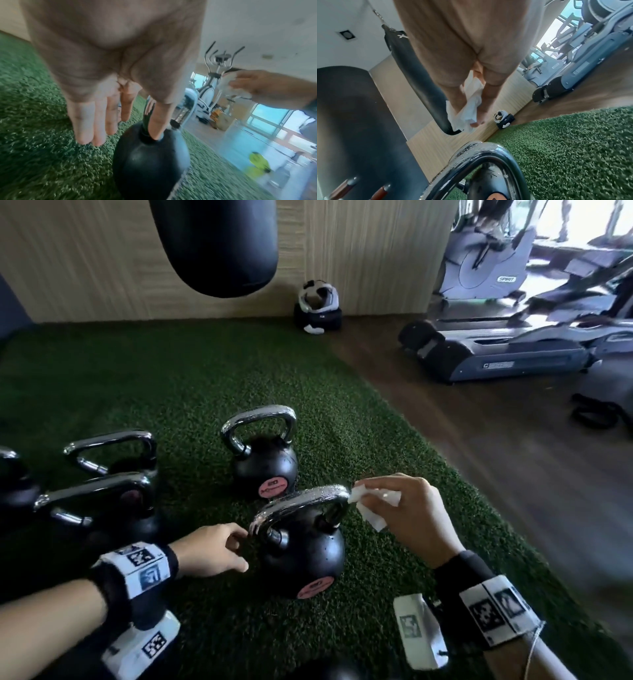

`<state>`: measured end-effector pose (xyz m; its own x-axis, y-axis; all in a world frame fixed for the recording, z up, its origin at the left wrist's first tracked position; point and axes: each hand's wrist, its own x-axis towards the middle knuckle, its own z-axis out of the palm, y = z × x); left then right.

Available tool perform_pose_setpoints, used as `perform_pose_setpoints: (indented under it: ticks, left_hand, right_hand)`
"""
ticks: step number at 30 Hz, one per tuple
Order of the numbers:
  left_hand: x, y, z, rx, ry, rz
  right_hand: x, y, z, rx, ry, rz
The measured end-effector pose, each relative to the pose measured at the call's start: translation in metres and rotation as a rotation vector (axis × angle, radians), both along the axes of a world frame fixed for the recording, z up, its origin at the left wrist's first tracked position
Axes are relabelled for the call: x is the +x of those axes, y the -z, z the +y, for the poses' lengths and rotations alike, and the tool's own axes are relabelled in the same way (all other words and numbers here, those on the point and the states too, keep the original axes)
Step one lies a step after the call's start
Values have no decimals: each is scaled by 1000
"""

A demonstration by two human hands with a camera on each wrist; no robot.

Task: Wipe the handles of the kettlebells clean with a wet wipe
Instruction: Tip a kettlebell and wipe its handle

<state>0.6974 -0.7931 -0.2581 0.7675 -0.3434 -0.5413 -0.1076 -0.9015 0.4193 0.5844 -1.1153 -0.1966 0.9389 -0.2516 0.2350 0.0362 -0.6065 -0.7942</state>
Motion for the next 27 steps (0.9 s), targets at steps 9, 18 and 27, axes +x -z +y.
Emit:
perform_pose_setpoints:
  ticks: [9,18,27]
  left_hand:
    - [-34,93,-53,-437,-588,88]
    - [-29,114,-57,-715,-614,82]
    - [-22,118,-56,-797,-586,124]
  right_hand:
    - [-4,8,21,210,29,-53]
    - [43,32,56,29,-75,-229]
    - [52,58,54,-276,-56,-272]
